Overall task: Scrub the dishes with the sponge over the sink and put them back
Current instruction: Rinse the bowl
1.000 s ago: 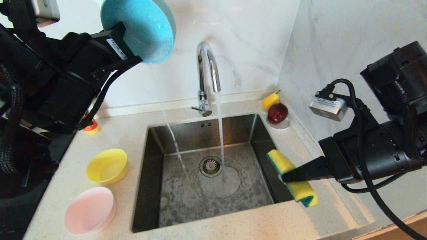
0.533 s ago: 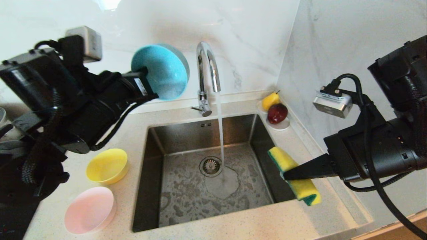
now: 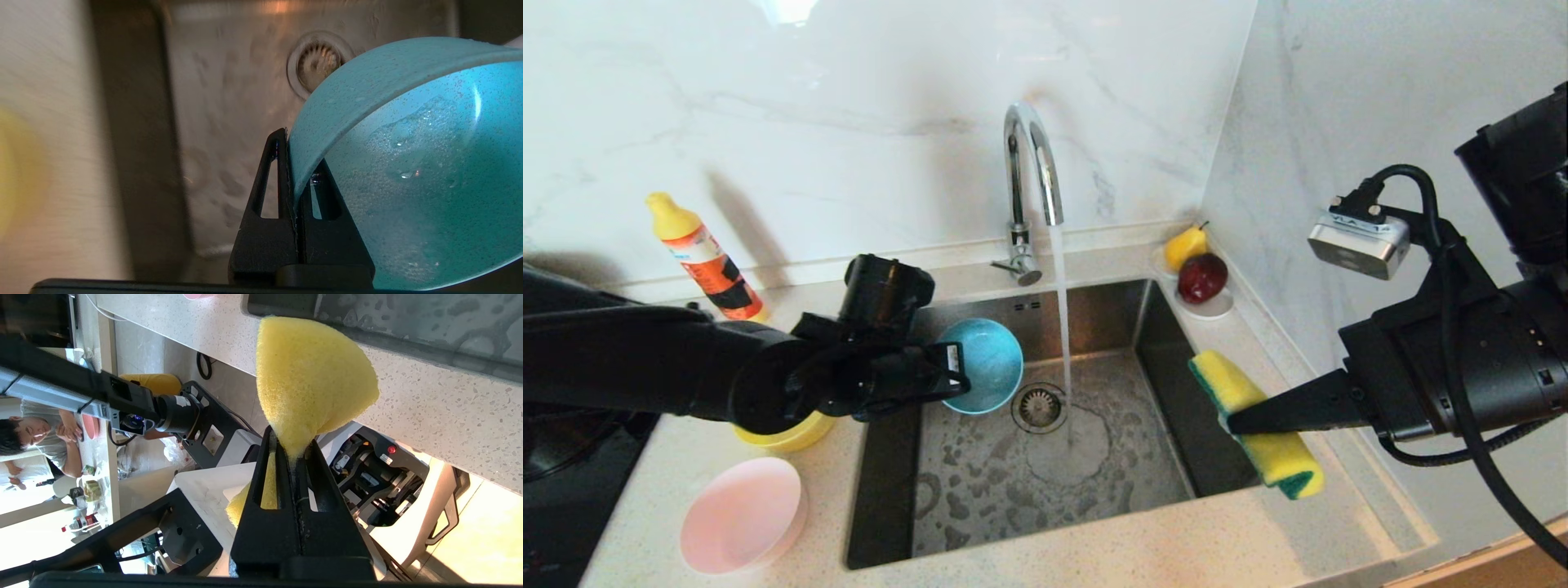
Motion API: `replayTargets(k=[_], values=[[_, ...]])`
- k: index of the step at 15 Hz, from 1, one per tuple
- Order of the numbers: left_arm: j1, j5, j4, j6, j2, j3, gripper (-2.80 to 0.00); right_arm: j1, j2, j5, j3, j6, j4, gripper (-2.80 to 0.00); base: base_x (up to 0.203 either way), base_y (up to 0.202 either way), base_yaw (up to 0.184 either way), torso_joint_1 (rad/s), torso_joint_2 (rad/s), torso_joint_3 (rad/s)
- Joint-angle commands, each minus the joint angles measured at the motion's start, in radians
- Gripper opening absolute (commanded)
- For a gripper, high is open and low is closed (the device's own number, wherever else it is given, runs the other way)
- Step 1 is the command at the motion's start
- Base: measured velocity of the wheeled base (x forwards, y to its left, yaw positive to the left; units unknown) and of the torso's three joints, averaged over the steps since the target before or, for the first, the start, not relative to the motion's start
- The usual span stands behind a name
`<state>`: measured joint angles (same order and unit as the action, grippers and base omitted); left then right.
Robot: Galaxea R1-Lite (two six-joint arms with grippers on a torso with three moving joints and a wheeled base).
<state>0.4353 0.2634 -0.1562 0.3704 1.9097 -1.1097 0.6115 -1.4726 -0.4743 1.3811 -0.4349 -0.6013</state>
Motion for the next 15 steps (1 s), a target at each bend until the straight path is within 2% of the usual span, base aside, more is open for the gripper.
replayTargets(k=[1,4,12,15], values=[[0.015,0.003,0.044,0.113,0.162,-0.119,-2.8,0.001,0.001,-0.003,-0.002,-0.002,-0.003,-2.8,0.0,0.0,0.0,0.0,0.0,0.0],[0.045,0.003,0.094,0.221,0.242,-0.236,-2.8,0.001,0.003,-0.001,-0.002,0.001,-0.003,-2.8,0.0,0.0,0.0,0.0,0.0,0.0],[0.074,0.009,0.092,0.249,0.369,-0.365,-2.8,0.001,-0.002,-0.001,-0.007,0.002,-0.003,-2.8,0.0,0.0,0.0,0.0,0.0,0.0],[0.075,0.005,0.097,0.294,0.407,-0.412,-2.8,0.001,0.001,-0.002,-0.013,-0.001,-0.003,-2.8,0.0,0.0,0.0,0.0,0.0,0.0]])
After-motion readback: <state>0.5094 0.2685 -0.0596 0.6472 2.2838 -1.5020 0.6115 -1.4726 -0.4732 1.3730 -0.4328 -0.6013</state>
